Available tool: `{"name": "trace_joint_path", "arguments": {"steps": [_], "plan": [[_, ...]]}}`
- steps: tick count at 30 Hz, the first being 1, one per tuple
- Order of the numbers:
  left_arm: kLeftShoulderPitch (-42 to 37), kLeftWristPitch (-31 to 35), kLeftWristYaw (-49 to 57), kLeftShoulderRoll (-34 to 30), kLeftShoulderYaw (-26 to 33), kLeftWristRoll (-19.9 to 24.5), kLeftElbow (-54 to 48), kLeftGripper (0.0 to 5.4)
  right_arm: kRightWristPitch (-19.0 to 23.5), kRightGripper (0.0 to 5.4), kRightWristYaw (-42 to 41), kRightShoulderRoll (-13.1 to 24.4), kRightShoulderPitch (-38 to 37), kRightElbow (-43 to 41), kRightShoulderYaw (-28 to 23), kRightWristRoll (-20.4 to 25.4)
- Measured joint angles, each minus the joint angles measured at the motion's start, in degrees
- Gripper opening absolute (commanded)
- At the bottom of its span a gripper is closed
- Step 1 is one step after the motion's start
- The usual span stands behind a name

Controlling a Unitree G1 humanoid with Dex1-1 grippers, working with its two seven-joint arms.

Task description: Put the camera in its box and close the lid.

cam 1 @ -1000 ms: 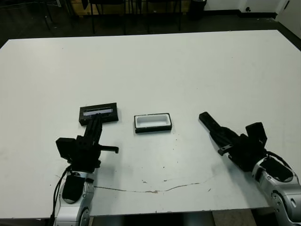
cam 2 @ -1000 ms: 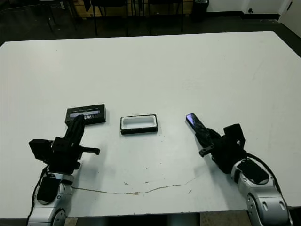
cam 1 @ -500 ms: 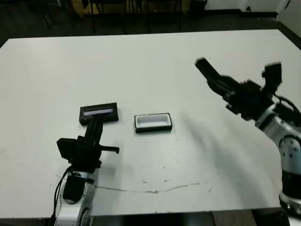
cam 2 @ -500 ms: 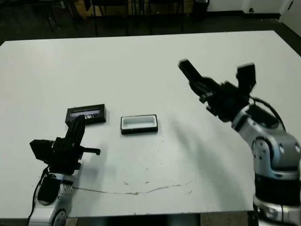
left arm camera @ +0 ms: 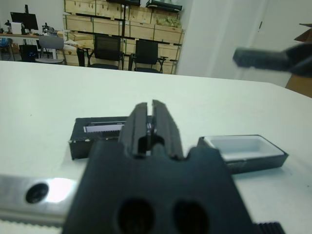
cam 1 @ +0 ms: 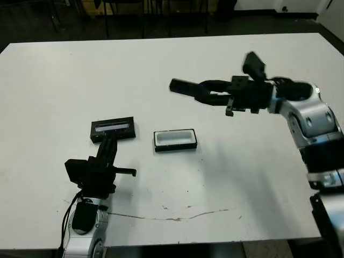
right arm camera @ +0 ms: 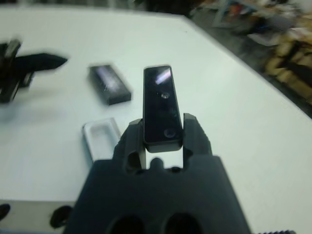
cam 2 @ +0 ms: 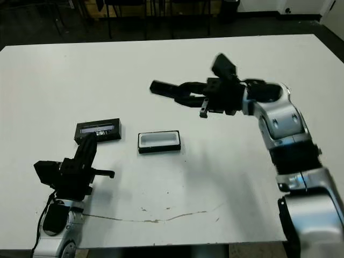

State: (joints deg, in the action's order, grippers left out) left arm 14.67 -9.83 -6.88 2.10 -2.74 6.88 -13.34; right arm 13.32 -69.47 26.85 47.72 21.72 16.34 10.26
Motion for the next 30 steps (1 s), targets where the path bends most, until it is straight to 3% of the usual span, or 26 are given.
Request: {"name": "trace_joint_path", "arguments": {"steps": [11, 22, 30], "plan": [[-0.67, 0.1, -0.08, 0.0, 0.07, 0.15, 0.02, 0.0, -8.68, 0.54, -9.57, -0.45, 5.64, 14.03, 4.64, -7.86], [-0.95, 0.14, -0.24, 0.05, -0.09, 0.43, 0.5, 0.0, -10.04, 0.54, -10.17, -0.4, 5.48, 15.18, 5.81, -13.12], [-0.9, 0.15, -0.25, 0.05, -0.24, 0.56, 0.49, 0.0, -7.76, 0.54, -14.48, -2.3, 4.68, 17.83, 5.04, -10.58]]}}
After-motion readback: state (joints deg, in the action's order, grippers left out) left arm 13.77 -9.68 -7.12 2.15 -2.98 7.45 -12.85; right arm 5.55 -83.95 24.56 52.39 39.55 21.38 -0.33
